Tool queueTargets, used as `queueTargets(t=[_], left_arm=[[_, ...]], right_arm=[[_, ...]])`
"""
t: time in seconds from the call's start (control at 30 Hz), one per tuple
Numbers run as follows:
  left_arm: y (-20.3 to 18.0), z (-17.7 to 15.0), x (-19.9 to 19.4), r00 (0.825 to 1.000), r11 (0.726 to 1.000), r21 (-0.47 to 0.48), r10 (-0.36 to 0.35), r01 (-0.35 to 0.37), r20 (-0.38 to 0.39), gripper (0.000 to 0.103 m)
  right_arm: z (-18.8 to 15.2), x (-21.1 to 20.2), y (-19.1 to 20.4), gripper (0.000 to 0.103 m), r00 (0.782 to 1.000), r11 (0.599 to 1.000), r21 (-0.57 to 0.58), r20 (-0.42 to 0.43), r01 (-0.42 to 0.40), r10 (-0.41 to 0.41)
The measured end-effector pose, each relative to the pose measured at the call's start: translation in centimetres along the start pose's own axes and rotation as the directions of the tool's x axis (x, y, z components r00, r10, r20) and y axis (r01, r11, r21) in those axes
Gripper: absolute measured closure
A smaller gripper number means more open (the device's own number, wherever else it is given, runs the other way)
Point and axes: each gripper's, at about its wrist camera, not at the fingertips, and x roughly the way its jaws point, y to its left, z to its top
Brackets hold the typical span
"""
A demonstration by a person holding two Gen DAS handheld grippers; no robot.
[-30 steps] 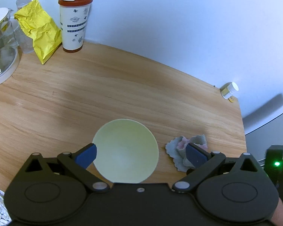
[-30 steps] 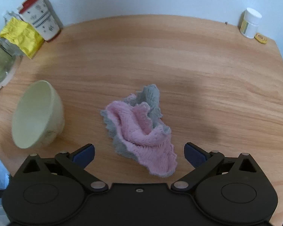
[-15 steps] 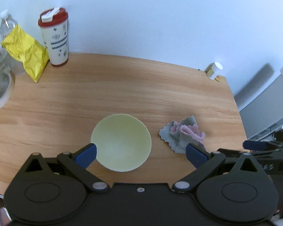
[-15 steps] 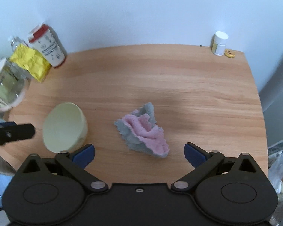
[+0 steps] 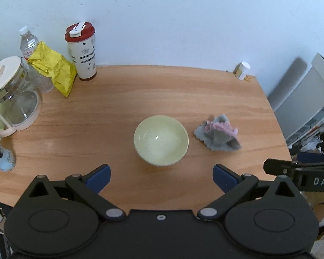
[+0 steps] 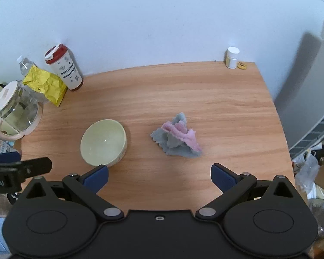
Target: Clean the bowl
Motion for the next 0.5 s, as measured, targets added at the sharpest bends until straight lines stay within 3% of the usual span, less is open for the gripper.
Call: queueTargets(t=[0.2,0.33,0.5], left_arm=[[0.1,-2.4,-0.7,1.000,0.999,0.030,0.024,-0.025,0.017,0.000],[0.0,-3.7,-0.9,1.000,0.998,0.054,0.006,-0.006,0.010,0.000],[-0.3,-4.8,-1.1,1.000,0.998,0.058,-0.021,0.020,0.012,0.000]], right_arm=[[-3.3,-1.6,1.2,0.000,0.997,0.998,0.012,0.046,0.056,-0.056],[-5.6,-1.8,1.3,0.000,0.999,0.996,0.071,0.018,0.047,-0.049],[-7.1,-1.9,1.7,0.001,0.998,0.996,0.062,0.014,0.061,-0.062]])
